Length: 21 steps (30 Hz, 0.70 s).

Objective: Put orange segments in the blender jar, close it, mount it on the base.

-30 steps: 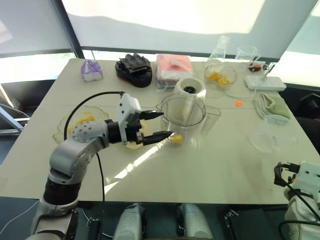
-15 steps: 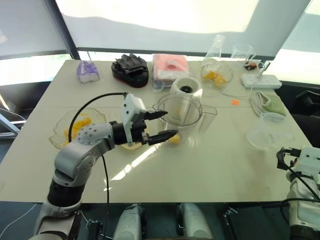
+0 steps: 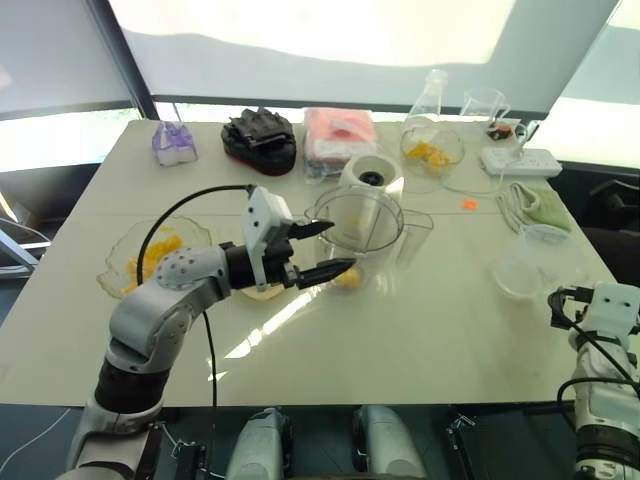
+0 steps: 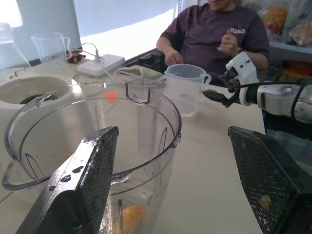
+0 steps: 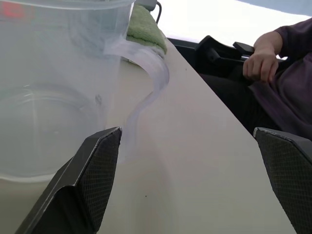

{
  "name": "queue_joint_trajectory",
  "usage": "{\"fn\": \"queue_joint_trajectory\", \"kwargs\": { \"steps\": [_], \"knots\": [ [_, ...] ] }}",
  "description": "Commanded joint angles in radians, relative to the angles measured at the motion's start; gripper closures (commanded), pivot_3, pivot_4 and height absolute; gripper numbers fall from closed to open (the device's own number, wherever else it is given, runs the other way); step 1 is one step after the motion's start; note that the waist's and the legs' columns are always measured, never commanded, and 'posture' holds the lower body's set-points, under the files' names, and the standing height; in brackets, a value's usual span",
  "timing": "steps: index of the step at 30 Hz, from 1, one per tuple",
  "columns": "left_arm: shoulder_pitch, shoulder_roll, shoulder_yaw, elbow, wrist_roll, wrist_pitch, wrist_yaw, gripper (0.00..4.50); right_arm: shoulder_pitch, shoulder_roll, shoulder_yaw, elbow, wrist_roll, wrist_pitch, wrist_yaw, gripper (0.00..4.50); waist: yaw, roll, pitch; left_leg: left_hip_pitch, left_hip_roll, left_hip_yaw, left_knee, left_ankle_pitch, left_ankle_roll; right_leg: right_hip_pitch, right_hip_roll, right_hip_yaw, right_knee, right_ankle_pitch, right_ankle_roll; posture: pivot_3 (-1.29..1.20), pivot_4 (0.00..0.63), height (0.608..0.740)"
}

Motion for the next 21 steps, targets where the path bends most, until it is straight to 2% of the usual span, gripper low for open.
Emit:
{"fn": "queue_joint_trajectory", "kwargs": {
  "steps": [1, 20, 21],
  "knots": [
    [0.003, 0.003, 0.009, -0.023, -0.020, -0.006, 0.009, 0.76, -0.053, -0.032, 0.009, 0.058, -0.014, -0.050, -0.002, 0.00, 0.000, 0.000, 0.000, 0.000, 0.000, 0.000, 0.000, 0.000, 0.000, 0.000, 0.000, 0.000, 0.000, 0.000, 0.000, 0.00, 0.150, 0.740],
    [0.015, 0.043, 0.010, -0.059, -0.036, 0.015, 0.043, 0.76, -0.326, -0.105, 0.078, 0.576, -0.055, -0.245, -0.086, 0.00, -0.005, -0.001, 0.001, 0.000, 0.000, 0.001, 0.000, 0.000, 0.000, 0.000, 0.000, 0.001, -0.001, 0.000, 0.000, 0.00, 0.150, 0.740],
    [0.015, 0.045, 0.010, -0.061, -0.037, 0.017, 0.043, 0.73, -0.338, -0.111, 0.080, 0.599, -0.055, -0.253, -0.086, 0.25, -0.005, -0.001, 0.001, 0.000, 0.000, 0.001, 0.000, 0.000, 0.000, 0.000, 0.000, 0.001, -0.001, 0.000, 0.000, 0.00, 0.150, 0.740]
  ]
}}
